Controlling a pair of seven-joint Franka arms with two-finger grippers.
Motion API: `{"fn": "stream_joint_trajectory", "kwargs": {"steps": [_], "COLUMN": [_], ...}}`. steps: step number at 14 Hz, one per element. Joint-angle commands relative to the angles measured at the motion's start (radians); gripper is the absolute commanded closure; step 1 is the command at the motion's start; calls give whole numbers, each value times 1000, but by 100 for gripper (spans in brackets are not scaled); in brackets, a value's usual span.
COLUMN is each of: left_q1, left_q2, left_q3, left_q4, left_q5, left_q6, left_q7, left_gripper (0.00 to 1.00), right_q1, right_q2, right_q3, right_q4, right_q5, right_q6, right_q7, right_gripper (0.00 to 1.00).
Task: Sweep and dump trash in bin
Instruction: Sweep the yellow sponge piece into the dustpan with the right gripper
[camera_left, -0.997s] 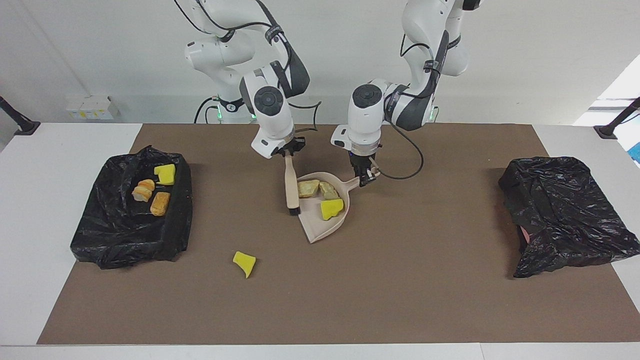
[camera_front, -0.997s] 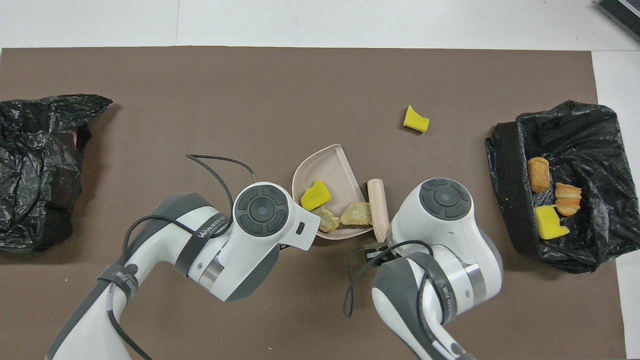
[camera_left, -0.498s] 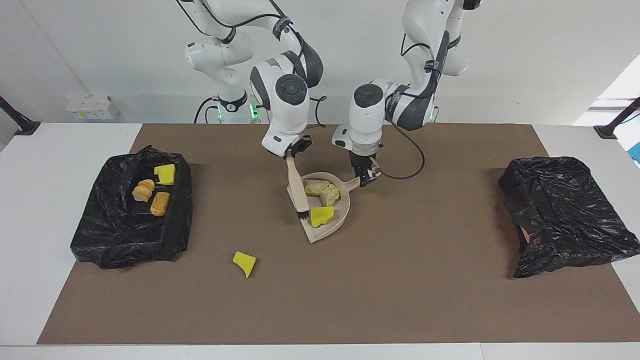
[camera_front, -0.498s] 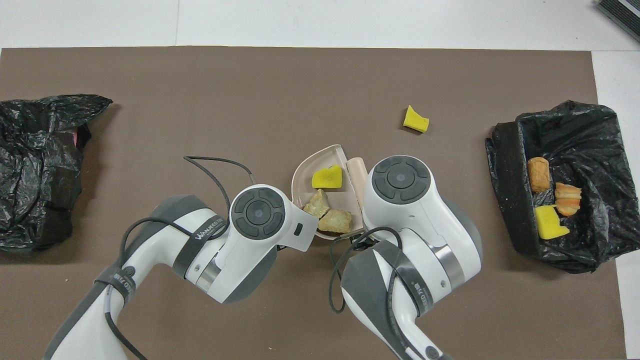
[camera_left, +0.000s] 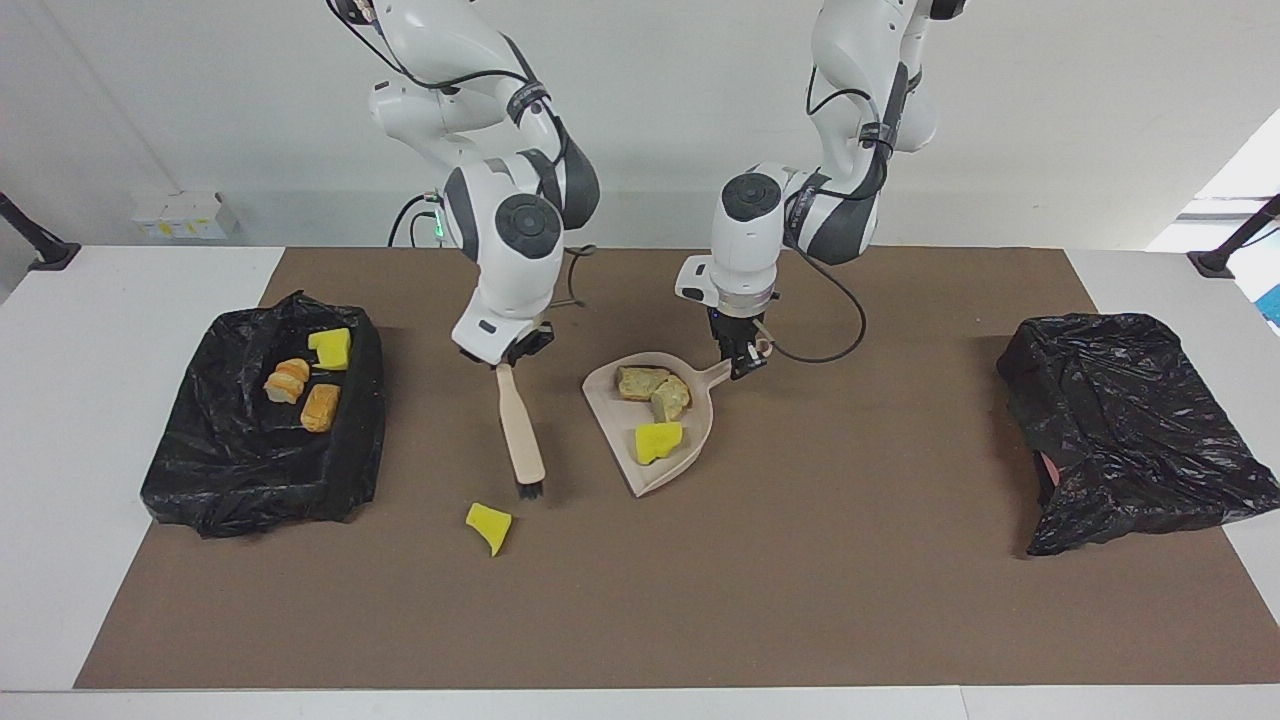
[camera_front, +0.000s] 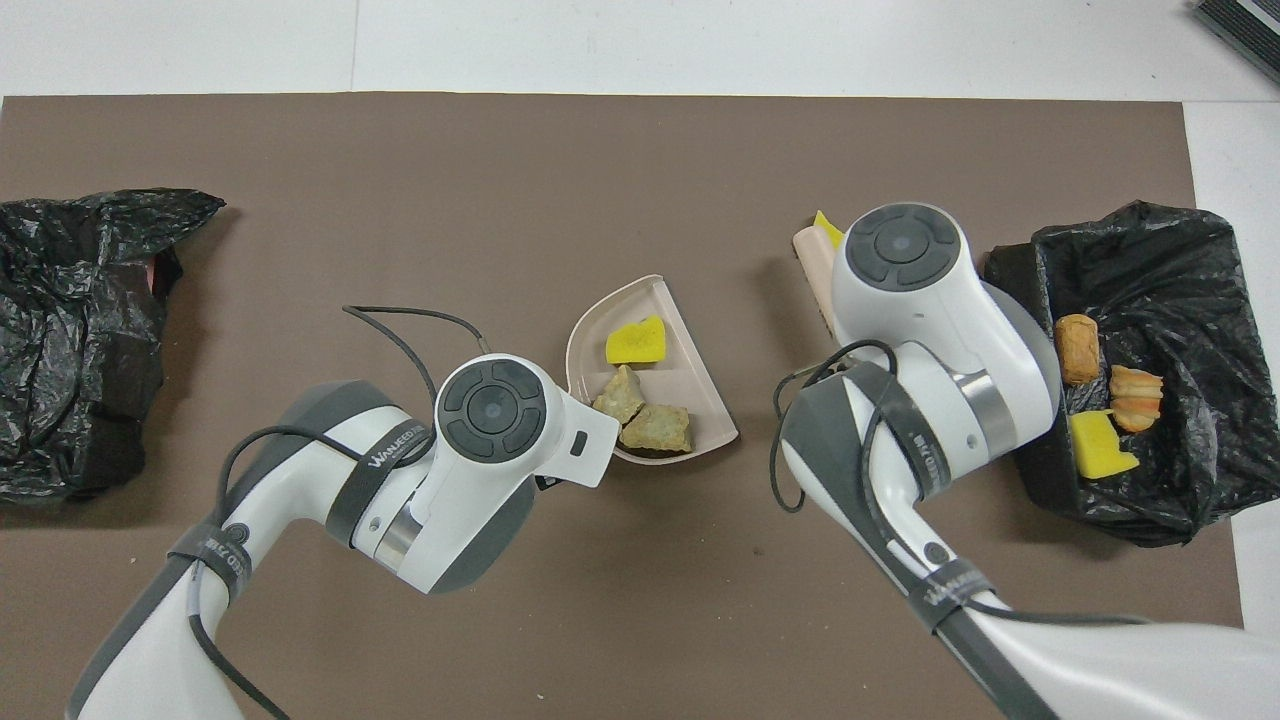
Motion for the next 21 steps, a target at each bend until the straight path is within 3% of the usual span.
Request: {"fn": "stream_joint_trajectory", "kwargs": {"steps": [1,4,6,11,14,18,21], "left_q1": [2,1,-1,-10,-14,-16,-16], "left_q2": [-18,-18,-21,-25,-30,-22,-21], "left_q3": [1,1,1,1,1,0,-2], "left_q4": [-25,-27,-28,-31,-37,-47,-60], "left_q5": [-2,-2,-2,-2,-2,0,1], "left_q6": [17,15,12,-18,-20,6,60], "left_q7": [-25,-31,-31,-66,-66,-60,-33], "left_gripper": [100,100,100,100,100,100,100], "right_q1": [-37,-58,-71,-42,33,138,147], "right_q2": [114,242,276,224,176,132,116], "right_q3": [11,11,13,19,20,20,22], "right_q4": [146,300,319,226,154,115,115], "right_q5": [-117,-200,-195,37,138,192,259], "right_q6": [-8,-5,30,-11,-37,-80,-129], "right_q7": [-96,-144,-178,-166,-151,-112,-59], "right_gripper": [100,100,100,100,100,100,100]}}
